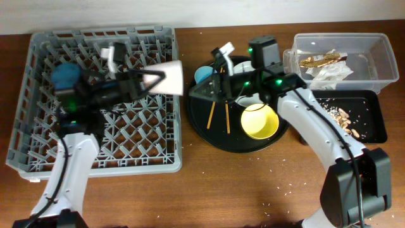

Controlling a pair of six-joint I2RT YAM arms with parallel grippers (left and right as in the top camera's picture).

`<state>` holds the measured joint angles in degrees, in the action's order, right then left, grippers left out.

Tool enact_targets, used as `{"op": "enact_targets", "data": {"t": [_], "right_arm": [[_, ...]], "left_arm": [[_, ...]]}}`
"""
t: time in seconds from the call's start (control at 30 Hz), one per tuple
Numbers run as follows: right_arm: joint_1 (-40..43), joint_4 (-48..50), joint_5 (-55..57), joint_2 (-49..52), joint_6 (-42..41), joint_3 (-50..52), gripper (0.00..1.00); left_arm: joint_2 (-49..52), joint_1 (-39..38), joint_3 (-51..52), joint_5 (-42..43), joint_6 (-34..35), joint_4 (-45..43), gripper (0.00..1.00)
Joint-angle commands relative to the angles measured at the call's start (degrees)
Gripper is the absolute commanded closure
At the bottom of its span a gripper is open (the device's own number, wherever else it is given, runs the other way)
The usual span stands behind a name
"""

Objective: Sort waste into correct bins and load items into the dishwasher rack
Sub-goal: 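Hand the pink cup from right gripper to left gripper, then place the pink cup upside down in the rack with left gripper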

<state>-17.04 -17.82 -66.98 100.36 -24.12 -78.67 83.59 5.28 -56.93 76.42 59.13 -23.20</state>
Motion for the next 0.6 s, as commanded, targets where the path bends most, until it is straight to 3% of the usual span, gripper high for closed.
{"op": "enact_targets", "data": {"t": [0.0,0.13,0.23,0.27,0.33,0.43,0.57], "right_arm": [[3.4,0.0,0.2,0.5,1.4,0.2,0.05],[5.8,-4.0,4.3,0.5,6.9,0.2,0.01],[5.8,-11.6,10.3,0.5,11.1,0.2,0.01],[5.8,-13.4,11.4,0.5,11.9,0.2,0.02],[5.8,-16.3,16.5,0.5,11.9,0.2,0.02],[5.8,-18.4,22.8,0.5,11.9,0.2,0.01],[5.8,-20.4,27.8,0.5,11.9,0.2,0.02]], "left_arm": [[0.0,5.4,-1.0,-2.7,0.6,-0.1,0.58],[0.0,7.8,-4.5,-9.2,0.6,1.1,0.58],[0.0,7.5,-10.3,-16.7,-2.7,9.5,0.57],[0.0,7.2,-13.1,-18.0,-5.9,14.6,0.58],[0.0,6.2,-22.4,-25.2,-18.6,36.1,0.57],[0.0,2.1,-33.6,-46.0,-33.7,65.2,0.57],[0.2,-6.4,-36.5,-65.0,-38.1,84.7,0.58]]}}
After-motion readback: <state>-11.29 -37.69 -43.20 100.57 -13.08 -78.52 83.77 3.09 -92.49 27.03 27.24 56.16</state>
